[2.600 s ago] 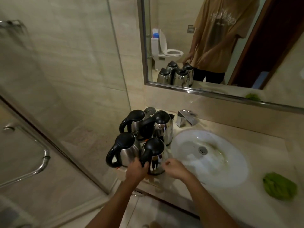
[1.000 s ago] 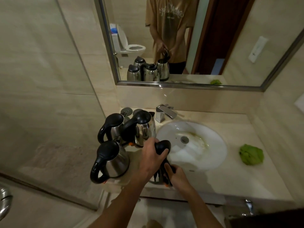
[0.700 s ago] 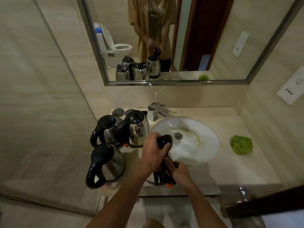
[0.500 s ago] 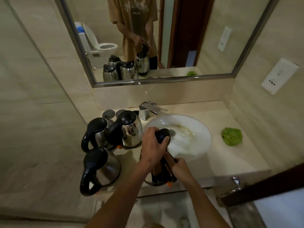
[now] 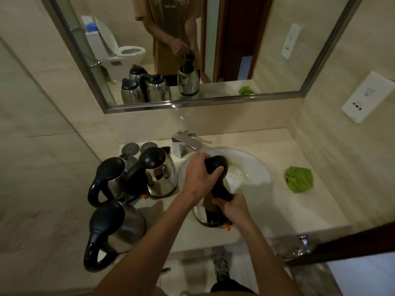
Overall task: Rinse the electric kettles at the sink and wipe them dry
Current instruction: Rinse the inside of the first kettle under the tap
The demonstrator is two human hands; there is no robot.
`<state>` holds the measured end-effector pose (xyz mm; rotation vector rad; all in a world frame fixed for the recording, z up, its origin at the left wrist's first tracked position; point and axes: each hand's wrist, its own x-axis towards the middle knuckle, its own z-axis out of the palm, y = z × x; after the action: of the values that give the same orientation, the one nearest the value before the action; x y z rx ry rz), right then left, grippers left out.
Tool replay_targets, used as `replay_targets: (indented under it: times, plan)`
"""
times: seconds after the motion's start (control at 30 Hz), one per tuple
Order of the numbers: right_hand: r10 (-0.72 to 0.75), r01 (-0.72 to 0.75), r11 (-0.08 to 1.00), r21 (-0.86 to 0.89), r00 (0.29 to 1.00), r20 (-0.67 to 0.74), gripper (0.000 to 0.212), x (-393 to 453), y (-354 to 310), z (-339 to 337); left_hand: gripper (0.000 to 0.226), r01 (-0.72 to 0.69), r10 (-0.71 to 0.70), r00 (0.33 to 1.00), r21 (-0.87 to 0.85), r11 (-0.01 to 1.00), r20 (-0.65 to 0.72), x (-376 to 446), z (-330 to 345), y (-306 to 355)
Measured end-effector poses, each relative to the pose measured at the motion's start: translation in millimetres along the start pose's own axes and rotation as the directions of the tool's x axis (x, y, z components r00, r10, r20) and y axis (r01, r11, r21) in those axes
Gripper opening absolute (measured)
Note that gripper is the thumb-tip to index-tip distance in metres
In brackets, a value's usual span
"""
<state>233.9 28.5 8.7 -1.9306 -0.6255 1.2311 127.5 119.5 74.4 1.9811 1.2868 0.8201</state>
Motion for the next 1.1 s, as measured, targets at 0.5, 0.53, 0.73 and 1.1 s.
replay_targets:
  times: [0.5,0.53,0.73,1.1]
  plan:
    - [0.155,-0.152,0.988,-0.033,0.981,0.118,0.017,135.7,-46.2,-56.0,0.025,0.226,-0.227,0.965,0.025,0.974,0.134,128.2,49.8,-37.1]
    - [0.158,-0.155,0.987,-0.028,0.979,0.129,0.018,143.7,-46.2,-58.2,0.028,0.22,-0.233,0.963,0.108,0.97,0.132,133.1,52.2,-44.4]
    - [0.174,-0.169,0.985,-0.045,0.969,0.173,0.018,178.8,-45.8,-62.0,0.046,0.051,-0.149,0.969,0.43,0.902,0.197,164.4,64.3,-77.2]
    - [0.161,-0.131,0.982,-0.139,0.959,0.231,0.018,213.0,-33.1,-37.7,0.055,0.031,-0.272,0.929,0.679,0.733,0.251,206.4,81.5,-140.1]
